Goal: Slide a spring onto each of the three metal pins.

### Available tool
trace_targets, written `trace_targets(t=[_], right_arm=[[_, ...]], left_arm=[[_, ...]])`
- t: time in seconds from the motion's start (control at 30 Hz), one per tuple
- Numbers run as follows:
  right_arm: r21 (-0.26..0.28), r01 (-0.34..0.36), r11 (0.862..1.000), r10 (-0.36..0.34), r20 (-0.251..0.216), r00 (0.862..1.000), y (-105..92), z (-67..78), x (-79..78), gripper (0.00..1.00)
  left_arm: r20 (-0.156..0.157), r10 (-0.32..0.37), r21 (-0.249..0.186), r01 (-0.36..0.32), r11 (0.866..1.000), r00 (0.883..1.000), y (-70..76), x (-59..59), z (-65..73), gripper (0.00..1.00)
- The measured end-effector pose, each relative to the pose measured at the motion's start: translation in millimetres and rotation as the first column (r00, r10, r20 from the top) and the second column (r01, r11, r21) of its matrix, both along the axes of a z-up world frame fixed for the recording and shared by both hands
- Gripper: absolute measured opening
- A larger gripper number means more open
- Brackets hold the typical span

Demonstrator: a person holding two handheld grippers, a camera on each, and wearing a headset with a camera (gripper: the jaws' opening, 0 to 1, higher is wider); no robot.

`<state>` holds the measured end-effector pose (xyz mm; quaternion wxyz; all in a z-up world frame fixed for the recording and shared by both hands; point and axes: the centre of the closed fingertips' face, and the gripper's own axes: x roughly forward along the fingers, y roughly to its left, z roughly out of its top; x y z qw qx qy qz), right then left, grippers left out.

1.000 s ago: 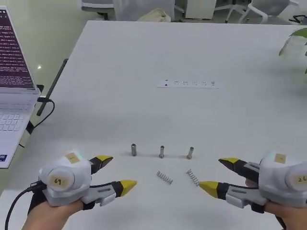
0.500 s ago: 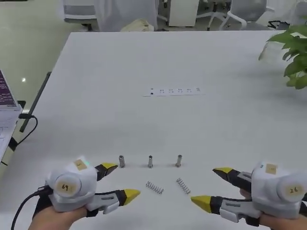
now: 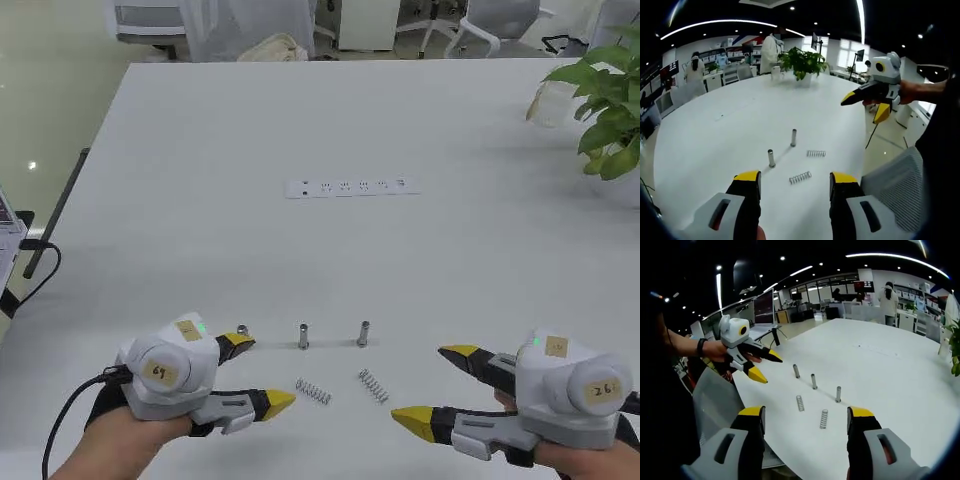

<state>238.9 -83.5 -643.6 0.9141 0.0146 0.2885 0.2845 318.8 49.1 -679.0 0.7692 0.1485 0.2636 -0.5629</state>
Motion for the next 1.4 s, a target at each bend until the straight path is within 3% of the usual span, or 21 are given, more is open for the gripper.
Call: trace_targets(t=[0.57,1.4], right_arm=[[-0.013,0.004,1.000,-0.005,-0.020,1.000,-6.6,-2.3,-4.5,0.65],[-0.016,0.005,1.000,-0.005,-0.031,0.999,-4.8,0.5,-14.5,0.66]], left_arm=[[-0.012,-0.069,0.026,0.069,0.997,0.998,-20.1,6.2,-16.6,0.50],[-0.034,-0.149,0.072,0.151,0.986,0.988,-38.8,-0.2,-43.0,0.44]])
